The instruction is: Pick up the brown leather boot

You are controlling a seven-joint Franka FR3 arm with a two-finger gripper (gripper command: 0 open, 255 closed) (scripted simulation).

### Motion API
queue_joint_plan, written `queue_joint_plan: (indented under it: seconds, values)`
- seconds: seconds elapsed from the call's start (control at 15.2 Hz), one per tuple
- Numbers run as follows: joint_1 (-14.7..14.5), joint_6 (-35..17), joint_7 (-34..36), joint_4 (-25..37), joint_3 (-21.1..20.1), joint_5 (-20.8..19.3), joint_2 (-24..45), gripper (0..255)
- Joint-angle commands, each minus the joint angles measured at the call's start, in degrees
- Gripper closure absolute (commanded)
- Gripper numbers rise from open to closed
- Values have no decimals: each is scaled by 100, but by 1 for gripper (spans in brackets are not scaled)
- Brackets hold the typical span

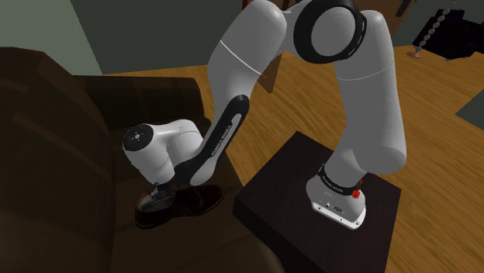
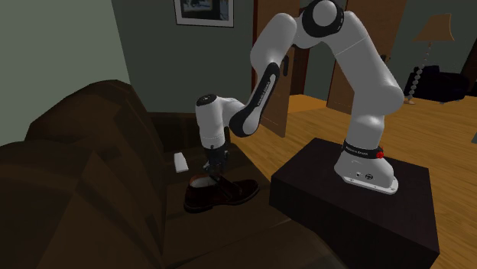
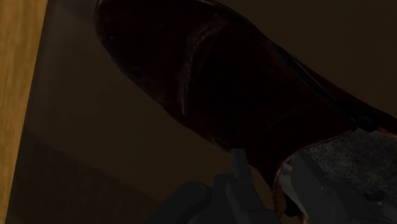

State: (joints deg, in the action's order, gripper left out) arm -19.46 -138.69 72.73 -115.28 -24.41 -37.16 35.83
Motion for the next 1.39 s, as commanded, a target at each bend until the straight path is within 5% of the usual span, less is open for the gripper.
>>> queue_joint_plan:
  seconds: [0.0, 0.46, 1.32]
  values:
    - [-1, -4, 3, -1, 4, -4, 4, 255]
    - [-7, 0, 3, 16, 7, -7, 18, 255]
    - [309, 565, -456, -150, -429, 593, -808, 255]
